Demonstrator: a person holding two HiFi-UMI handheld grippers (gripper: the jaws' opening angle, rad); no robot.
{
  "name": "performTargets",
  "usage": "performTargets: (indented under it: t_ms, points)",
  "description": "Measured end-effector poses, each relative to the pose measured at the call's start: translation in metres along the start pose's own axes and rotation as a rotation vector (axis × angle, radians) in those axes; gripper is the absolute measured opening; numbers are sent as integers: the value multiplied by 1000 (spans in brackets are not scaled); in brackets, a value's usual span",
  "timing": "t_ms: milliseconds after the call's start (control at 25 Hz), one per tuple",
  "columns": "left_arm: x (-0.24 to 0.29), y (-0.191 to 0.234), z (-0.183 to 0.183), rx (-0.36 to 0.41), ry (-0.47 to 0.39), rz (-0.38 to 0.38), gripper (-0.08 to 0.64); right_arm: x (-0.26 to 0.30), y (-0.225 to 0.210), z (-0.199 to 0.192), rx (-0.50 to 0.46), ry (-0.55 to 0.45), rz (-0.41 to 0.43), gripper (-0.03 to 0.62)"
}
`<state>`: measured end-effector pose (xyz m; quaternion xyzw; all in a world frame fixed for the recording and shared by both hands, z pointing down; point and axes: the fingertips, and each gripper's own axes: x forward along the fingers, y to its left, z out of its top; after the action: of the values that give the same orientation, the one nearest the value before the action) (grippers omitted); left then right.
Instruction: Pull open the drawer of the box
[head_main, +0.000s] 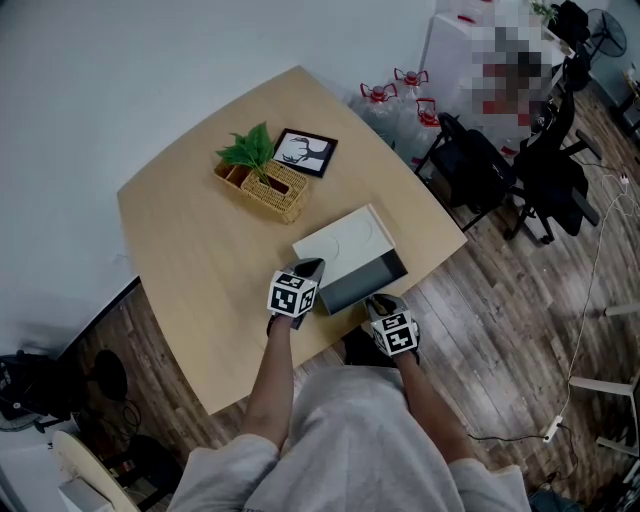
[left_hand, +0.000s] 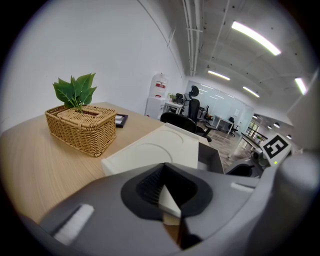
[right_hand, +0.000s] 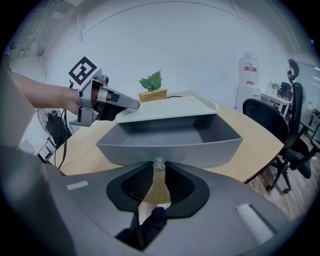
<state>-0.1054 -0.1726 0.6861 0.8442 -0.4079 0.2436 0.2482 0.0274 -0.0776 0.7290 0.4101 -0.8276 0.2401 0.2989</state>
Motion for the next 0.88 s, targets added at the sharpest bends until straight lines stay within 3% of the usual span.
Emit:
performTargets:
  t_ms: [880]
  points:
    - [1, 2, 1, 4, 1, -9, 52, -10, 0, -12, -18, 20, -4, 74]
